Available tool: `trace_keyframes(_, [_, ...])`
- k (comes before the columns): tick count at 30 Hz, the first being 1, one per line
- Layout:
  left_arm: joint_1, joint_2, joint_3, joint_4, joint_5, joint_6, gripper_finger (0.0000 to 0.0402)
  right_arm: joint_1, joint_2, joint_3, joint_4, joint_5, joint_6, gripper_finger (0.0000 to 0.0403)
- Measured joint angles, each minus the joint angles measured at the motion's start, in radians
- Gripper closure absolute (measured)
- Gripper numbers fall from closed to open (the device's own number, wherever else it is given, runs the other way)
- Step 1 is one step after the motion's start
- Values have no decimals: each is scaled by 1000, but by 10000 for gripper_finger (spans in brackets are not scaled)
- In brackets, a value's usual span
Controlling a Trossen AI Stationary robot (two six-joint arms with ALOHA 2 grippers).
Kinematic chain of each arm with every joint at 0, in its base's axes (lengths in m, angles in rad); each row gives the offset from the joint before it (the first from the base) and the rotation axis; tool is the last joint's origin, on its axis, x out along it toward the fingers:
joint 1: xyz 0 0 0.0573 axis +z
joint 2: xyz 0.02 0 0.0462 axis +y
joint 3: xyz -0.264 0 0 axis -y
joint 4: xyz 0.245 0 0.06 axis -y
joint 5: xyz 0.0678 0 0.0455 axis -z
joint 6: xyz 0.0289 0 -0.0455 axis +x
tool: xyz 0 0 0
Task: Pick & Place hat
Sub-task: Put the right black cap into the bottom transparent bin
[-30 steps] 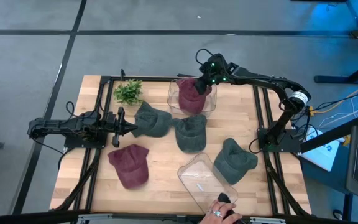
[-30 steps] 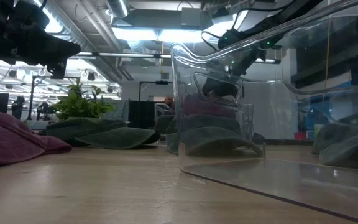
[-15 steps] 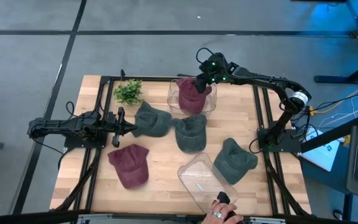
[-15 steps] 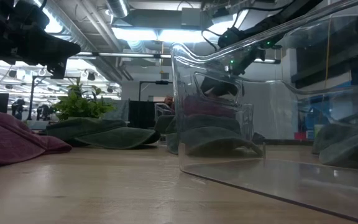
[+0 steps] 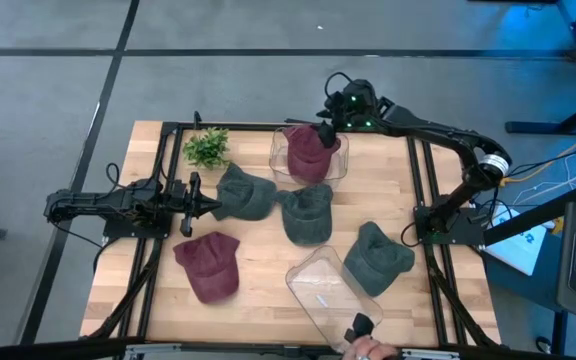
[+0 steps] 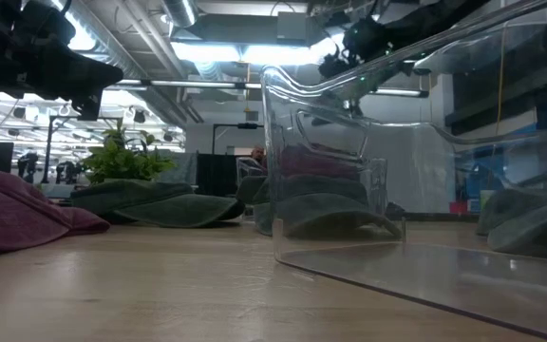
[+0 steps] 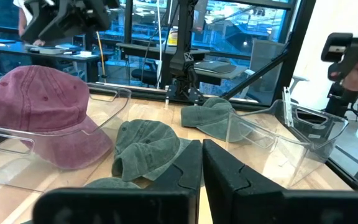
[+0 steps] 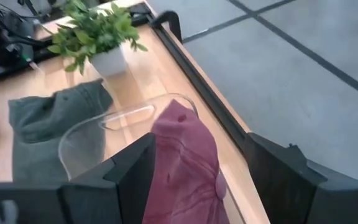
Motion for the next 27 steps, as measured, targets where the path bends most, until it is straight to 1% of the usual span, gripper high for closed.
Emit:
trace_keyframes(7, [0,0,0,0,0,0,394,24,-79,0,-10,0,1,159])
trace_keyframes(12, [0,0,0,0,0,0,391,62,-130,0,-34,0,3,159])
trace_keyframes(27, [0,0,0,0,0,0,389,263,-225,0,-100,-11,82,159])
